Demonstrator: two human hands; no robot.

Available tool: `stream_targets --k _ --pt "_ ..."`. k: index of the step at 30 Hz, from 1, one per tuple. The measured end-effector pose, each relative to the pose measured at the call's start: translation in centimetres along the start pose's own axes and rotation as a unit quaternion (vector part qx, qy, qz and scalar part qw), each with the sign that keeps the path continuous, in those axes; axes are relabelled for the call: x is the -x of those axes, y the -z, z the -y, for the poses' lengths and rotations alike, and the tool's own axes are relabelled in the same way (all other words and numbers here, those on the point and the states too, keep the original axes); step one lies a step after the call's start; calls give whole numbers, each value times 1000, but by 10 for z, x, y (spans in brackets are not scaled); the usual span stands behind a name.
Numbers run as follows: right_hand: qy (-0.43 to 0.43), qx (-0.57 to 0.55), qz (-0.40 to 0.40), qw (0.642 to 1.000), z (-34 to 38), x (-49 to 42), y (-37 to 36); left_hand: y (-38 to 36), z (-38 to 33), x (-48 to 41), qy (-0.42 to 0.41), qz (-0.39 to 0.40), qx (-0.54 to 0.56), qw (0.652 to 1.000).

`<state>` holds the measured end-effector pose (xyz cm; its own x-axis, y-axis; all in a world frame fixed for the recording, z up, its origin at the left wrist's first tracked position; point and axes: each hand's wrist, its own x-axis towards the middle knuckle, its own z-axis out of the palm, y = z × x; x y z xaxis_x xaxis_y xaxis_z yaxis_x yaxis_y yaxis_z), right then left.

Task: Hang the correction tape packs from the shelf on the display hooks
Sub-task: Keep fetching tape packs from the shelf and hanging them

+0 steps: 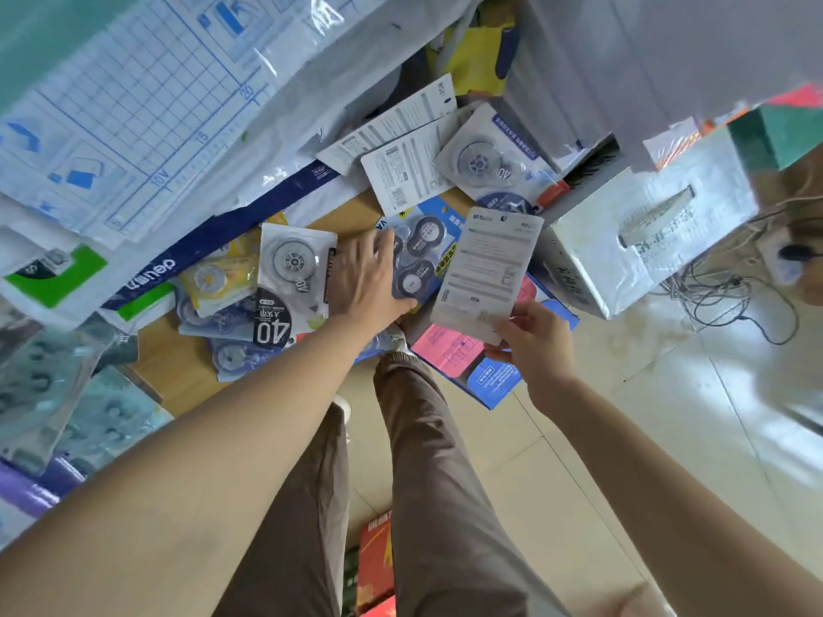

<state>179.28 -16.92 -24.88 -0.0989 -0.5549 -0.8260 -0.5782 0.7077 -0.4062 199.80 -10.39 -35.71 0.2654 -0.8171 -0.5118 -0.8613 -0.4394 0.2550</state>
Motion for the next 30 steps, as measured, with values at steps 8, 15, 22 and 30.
stream_targets --k 8,15,22,30 --pt "45 35 -62 996 -20 8 15 2 -13 -4 34 -35 -55 997" --pt "59 47 -75 994 -16 4 6 38 14 1 23 -31 115 993" --pt "70 38 -64 995 8 -6 -13 54 26 38 43 13 339 940" --pt "110 64 -24 992 16 -7 -16 62 35 38 55 5 493 868"
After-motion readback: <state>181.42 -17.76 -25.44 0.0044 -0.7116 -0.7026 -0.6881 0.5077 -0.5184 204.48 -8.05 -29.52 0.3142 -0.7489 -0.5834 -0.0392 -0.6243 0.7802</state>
